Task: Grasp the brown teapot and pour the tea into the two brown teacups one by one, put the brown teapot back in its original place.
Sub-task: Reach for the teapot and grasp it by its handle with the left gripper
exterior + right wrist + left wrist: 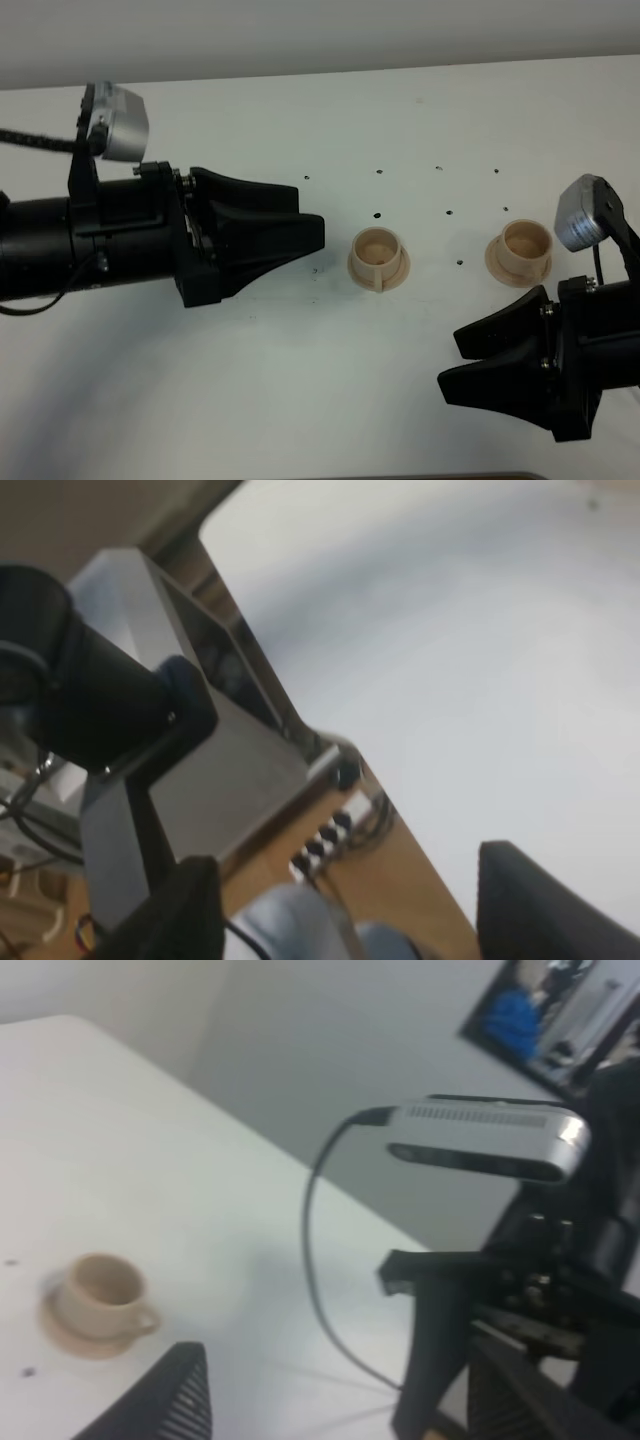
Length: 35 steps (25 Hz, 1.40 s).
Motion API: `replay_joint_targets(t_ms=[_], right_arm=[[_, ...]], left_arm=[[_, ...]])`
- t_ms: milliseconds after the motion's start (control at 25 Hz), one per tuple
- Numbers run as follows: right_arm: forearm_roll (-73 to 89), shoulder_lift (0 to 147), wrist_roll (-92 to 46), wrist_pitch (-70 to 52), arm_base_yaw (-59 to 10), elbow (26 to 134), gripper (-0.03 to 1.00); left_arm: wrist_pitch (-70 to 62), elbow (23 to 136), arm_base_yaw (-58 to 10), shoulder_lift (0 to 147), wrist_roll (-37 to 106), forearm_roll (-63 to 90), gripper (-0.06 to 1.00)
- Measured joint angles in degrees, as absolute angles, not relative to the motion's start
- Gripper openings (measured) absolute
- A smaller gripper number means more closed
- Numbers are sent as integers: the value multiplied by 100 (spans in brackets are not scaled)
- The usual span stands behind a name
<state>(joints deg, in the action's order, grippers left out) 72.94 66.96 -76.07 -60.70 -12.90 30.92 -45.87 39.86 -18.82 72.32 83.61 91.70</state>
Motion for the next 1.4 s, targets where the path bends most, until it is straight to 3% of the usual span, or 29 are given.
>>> replay_joint_targets(t_ms=[360, 720, 1400], right_arm=[[4291, 6057, -4201, -6053, -1290, 4260, 53], [1689, 4281, -1485, -6456, -1290, 4328, 53], [526, 1508, -656, -6402, -1290, 2959, 53]], left_arm=[[-3974, 5256, -1882, 7239, 5924, 6802, 57], [-3782, 5836, -1882, 7239, 4737, 5550, 57], [-3696, 5870, -1882, 7239, 4650, 5453, 57]])
